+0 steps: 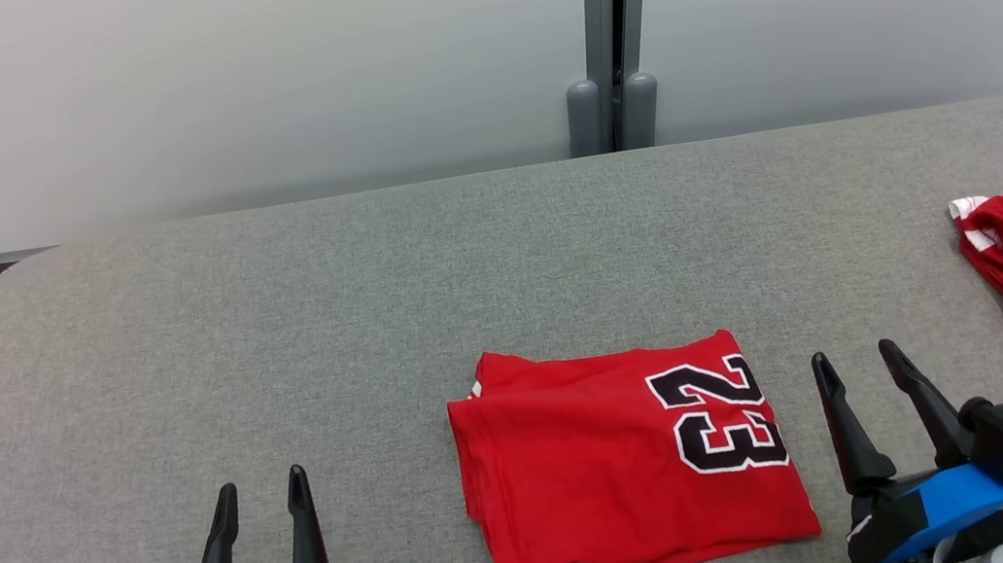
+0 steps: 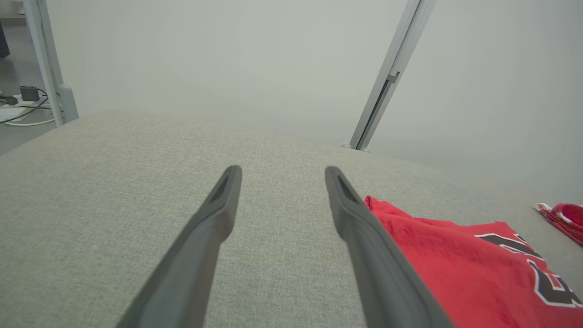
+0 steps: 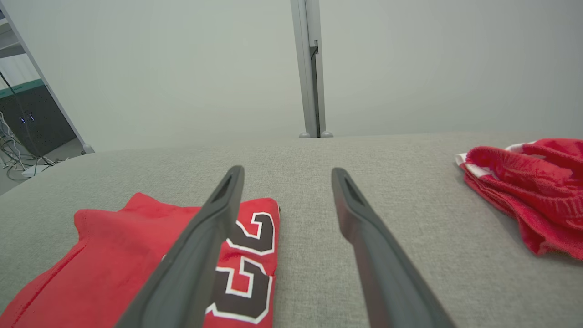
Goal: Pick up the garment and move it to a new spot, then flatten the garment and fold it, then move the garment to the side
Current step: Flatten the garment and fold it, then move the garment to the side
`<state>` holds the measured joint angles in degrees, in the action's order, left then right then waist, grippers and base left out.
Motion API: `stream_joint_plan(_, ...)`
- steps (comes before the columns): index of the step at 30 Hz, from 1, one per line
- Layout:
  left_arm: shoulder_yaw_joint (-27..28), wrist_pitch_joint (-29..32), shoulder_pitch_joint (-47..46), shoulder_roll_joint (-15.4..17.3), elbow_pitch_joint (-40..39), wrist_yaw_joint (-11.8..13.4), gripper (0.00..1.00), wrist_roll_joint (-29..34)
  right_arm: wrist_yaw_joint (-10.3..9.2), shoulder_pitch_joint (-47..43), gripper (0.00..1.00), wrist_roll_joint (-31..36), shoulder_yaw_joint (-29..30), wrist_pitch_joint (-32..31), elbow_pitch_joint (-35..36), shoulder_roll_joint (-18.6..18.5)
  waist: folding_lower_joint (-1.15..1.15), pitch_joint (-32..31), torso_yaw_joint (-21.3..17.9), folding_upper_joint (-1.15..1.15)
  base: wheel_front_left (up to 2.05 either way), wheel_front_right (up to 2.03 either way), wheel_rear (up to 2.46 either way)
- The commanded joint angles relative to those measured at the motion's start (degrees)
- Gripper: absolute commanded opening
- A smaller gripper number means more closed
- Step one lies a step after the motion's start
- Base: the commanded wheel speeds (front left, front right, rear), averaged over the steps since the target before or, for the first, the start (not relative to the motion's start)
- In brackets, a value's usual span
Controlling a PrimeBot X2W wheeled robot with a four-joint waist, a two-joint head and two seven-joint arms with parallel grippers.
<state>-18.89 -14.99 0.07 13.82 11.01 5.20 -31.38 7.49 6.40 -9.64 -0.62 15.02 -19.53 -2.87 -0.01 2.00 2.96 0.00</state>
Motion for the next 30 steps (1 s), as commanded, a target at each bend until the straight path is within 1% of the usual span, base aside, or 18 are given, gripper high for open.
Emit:
stream_joint_plan(1,1.03,-0.24,0.70,-0.62,0.15,-0.63,1.00,0.64,0.00,-1.13,1.00,-0.76,0.05,0.19,0.12,-0.04,0.01,0.11,0.06,0.00,0.00,0.00,0.00)
stream_joint_plan(15,3.99,-0.25,0.25,-2.74,2.34,-3.40,1.00,4.29,0.01,-1.72,1.00,-1.92,0.22,0.19,0.16,-0.04,0.01,0.64,0.26,0.00,0.00,0.00,0.00)
stream_joint_plan(25,4.71,-0.25,-0.19,-3.74,3.51,-4.62,1.00,5.34,0.00,-1.38,1.00,-1.16,0.25,0.19,-0.66,-0.04,0.01,0.91,0.50,0.00,0.00,0.00,0.00)
stream_joint_plan(30,4.96,-0.25,-0.57,-4.13,4.12,-5.09,1.00,5.90,0.00,0.30,1.00,0.87,-0.35,-0.55,-2.65,-0.04,0.01,1.05,0.80,0.00,0.00,0.00,0.00)
